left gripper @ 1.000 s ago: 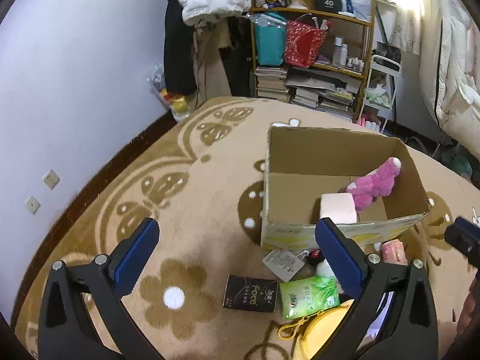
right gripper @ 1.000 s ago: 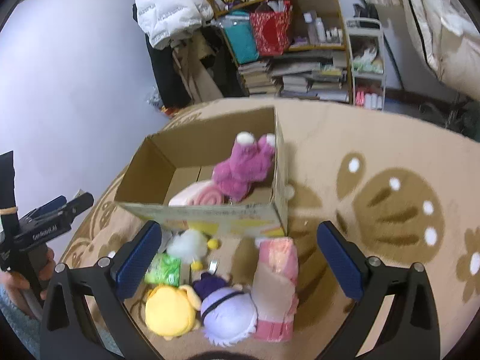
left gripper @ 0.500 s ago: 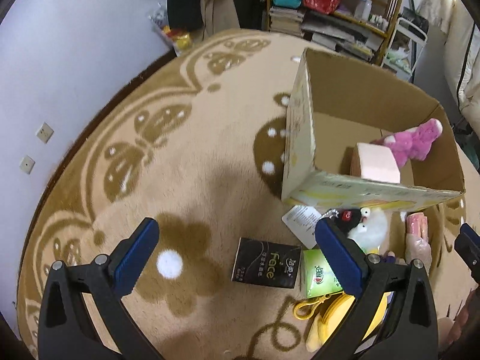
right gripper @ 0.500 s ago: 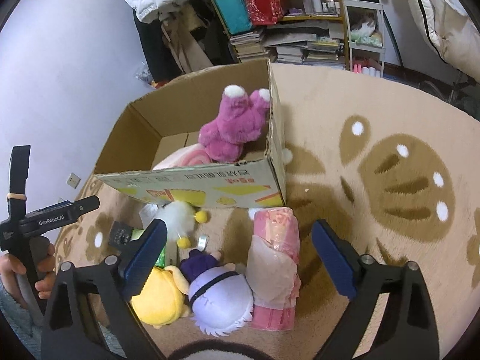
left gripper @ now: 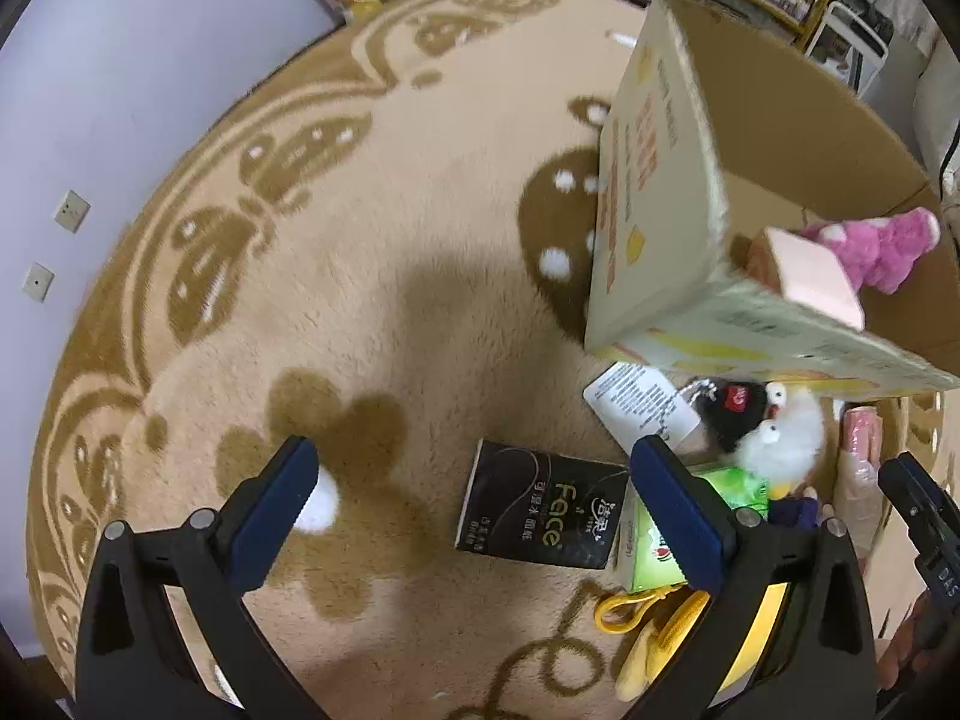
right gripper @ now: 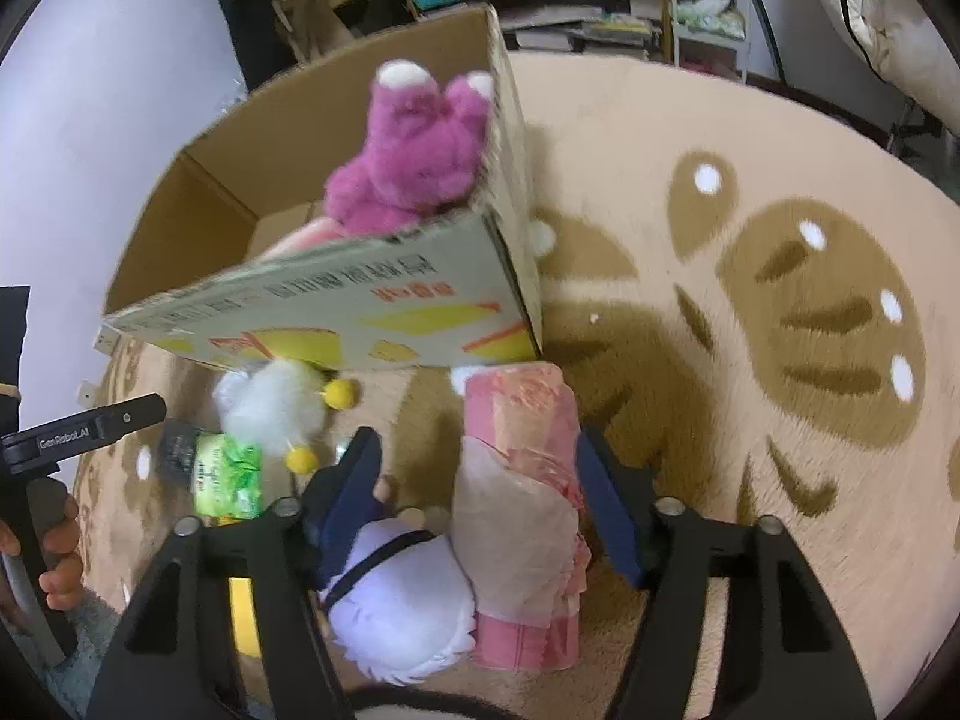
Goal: Organize soft objects
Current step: 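Lower the right tool onto the pink-wrapped roll while the left tool approaches the black tissue pack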
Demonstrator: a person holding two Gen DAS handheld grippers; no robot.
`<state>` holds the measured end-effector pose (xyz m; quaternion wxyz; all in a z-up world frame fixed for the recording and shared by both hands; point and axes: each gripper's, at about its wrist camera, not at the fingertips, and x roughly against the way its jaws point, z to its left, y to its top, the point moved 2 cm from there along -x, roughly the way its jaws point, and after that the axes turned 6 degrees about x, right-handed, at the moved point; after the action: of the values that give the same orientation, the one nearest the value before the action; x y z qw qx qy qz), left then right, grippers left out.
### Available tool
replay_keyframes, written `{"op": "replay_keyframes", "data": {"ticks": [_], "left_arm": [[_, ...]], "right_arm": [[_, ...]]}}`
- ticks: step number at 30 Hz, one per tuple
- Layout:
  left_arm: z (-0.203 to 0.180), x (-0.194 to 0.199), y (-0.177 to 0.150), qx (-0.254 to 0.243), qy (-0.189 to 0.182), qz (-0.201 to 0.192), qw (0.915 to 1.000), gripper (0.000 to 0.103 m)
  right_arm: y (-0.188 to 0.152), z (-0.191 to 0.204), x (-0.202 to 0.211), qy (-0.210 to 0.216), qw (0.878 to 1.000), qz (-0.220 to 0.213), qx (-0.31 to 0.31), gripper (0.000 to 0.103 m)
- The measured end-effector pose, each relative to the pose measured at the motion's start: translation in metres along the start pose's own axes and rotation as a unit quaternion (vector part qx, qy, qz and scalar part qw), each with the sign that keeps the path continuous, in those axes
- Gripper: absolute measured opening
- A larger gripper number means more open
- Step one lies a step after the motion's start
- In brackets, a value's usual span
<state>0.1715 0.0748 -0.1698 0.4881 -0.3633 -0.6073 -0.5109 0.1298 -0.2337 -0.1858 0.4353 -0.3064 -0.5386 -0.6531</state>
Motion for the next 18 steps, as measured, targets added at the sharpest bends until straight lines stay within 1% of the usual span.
{"op": "replay_keyframes", "data": {"ticks": [2, 4, 5, 7, 13, 18], "left_arm": [[-0.002, -0.008, -0.003, 0.001, 0.005, 0.013, 0.9999, 0.103], [-0.002, -0.015, -0.004, 0.003, -0.002, 0.030, 0.9995, 0.103], [-0.002, -0.017, -0.004, 0.003, -0.002, 0.033, 0.9995, 0.103], [-0.004, -0.019, -0.004, -0.002, 0.006, 0.035, 0.9994, 0.103], [-0.007, -0.027, -0.002, -0.006, 0.014, 0.048, 0.9987, 0.103], [-0.010, -0.031, 0.001, -0.009, 0.013, 0.055, 0.9984, 0.103]], "right_arm": [[-0.001, -0.004, -0.006, 0.006, 1.000, 0.010, -0.011, 0.067], [-0.002, -0.006, -0.011, 0.007, 1.000, 0.016, -0.016, 0.064], [-0.002, -0.007, -0.012, 0.007, 1.000, 0.020, -0.018, 0.063], [-0.003, -0.009, -0.015, 0.005, 0.999, 0.024, -0.022, 0.063], [-0.004, -0.020, -0.022, 0.015, 0.998, 0.038, -0.042, 0.063], [-0.003, -0.022, -0.022, 0.010, 0.999, 0.039, -0.035, 0.063]]}}
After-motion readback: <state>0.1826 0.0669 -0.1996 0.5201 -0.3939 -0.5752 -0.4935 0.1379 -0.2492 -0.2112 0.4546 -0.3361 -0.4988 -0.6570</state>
